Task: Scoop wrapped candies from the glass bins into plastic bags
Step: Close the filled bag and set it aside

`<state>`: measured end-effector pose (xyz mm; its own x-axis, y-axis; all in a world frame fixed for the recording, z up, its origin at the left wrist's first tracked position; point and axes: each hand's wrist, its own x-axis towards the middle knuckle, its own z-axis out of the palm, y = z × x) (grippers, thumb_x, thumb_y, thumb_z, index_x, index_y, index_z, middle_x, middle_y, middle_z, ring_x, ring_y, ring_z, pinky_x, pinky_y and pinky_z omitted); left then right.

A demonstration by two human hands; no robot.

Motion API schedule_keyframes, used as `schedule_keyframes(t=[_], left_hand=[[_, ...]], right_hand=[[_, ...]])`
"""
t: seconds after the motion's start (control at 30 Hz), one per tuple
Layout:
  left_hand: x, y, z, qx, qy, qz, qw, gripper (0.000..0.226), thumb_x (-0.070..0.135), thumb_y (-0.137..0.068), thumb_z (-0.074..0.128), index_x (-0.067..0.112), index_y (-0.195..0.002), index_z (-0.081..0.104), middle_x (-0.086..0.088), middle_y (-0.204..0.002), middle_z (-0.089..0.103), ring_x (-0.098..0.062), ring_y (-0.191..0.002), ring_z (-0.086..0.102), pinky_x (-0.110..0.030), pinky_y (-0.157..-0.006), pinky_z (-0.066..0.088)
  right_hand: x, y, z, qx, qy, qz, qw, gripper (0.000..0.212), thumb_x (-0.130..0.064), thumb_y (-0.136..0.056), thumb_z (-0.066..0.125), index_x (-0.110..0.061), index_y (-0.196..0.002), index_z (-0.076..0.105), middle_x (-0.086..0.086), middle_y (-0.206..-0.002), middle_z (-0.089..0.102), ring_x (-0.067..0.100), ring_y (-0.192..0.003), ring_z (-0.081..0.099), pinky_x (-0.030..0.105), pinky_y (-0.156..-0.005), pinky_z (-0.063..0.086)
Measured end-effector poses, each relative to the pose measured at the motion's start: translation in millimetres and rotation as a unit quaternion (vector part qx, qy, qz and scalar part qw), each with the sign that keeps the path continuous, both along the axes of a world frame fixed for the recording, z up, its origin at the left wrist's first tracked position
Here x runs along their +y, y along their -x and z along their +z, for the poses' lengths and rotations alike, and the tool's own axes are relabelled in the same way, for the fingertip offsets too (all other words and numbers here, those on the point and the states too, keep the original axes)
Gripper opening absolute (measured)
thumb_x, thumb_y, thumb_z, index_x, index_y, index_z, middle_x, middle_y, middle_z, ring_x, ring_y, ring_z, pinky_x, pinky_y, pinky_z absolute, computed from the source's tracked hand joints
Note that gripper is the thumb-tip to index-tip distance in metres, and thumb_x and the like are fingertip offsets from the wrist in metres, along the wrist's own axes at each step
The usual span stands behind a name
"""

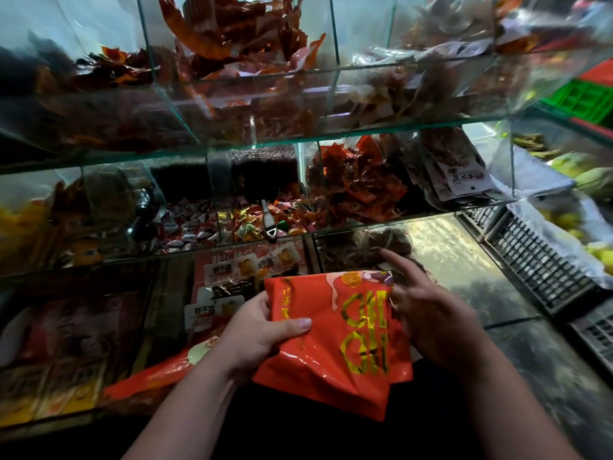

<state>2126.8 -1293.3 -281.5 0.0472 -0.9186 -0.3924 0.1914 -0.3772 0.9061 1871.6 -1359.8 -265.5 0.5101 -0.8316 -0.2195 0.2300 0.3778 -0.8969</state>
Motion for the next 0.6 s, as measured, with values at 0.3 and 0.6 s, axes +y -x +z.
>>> schedule_keyframes(t=[0.3,0.6], left_hand=[[-26.8,40.7,-21.2,-0.165,0.128,0.05,0.977,0.055,0.03,-0.066,0.093,0.026,-0.11,0.06,0.011,-0.101,0.076,-0.007,-0.094,0.072,-0.026,-0.079,0.058],[-116.9,97.1,-36.5,-0.354,0.116,-0.008,0.928,0.076,0.031,-0.077,0.085,0.043,-0.131,0.033,0.013,-0.112,0.058,-0.012,-0.105,0.059,-0.027,-0.09,0.049]], right_hand=[[-5.7,21.4,-10.4,0.296,0.165,-0.084,0.937,0.05,-0.047,-0.06,0.093,-0.045,-0.104,0.069,-0.01,-0.097,0.079,0.009,-0.088,0.076,0.023,-0.072,0.06],[-107.5,76.1,-34.8,0.5,0.209,-0.14,0.829,0.036,-0.036,-0.078,0.087,-0.036,-0.105,0.063,-0.008,-0.095,0.073,0.017,-0.089,0.069,0.027,-0.073,0.053]])
